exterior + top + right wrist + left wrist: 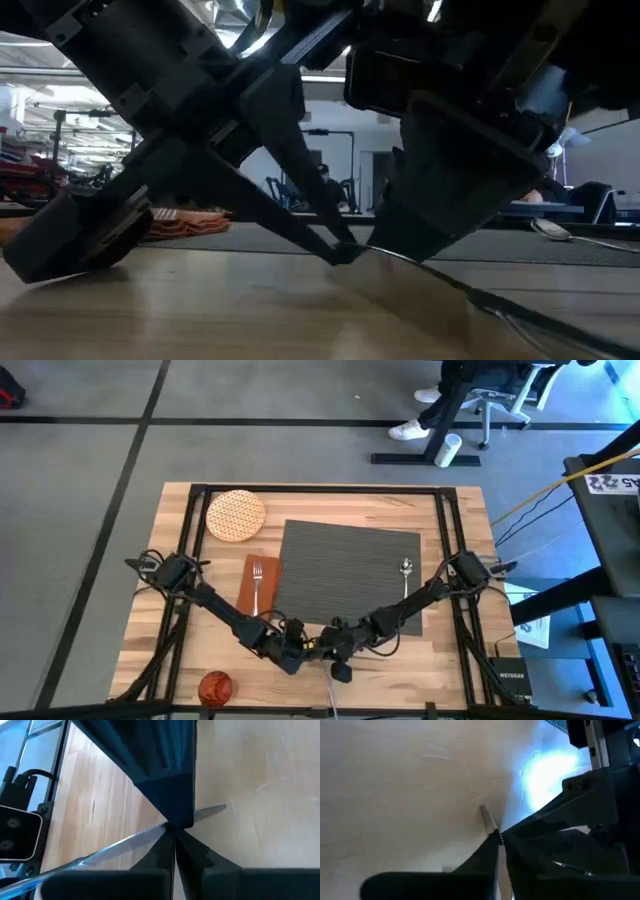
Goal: Set table place
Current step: Put the silver table knife on the gray tablemat to the left of the silver spoon
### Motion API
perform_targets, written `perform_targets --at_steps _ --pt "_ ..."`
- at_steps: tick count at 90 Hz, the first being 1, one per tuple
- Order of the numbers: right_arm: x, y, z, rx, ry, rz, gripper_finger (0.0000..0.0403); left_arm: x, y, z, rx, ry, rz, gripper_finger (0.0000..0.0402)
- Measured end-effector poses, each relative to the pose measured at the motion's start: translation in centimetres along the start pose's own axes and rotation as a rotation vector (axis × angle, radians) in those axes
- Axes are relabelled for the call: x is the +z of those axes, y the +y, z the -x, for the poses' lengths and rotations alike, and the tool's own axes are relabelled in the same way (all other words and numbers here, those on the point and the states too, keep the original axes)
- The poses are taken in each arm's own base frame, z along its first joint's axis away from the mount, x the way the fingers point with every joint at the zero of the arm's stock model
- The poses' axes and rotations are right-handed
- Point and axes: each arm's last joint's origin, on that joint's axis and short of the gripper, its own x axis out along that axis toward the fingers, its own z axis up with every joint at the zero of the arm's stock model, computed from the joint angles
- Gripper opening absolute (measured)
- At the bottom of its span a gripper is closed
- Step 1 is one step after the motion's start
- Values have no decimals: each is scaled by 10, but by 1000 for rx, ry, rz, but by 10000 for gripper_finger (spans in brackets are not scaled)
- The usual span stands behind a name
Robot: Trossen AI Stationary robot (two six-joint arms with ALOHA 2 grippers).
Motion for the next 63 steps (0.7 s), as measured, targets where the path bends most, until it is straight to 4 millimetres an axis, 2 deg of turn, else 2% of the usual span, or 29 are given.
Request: perform_targets --at_steps 43,63 --pt "-3 0 4 23 77 -9 0 -7 5 3 42 17 -1 0" --pt "-11 4 1 59 147 -52 0 -7 5 3 49 28 -7 0"
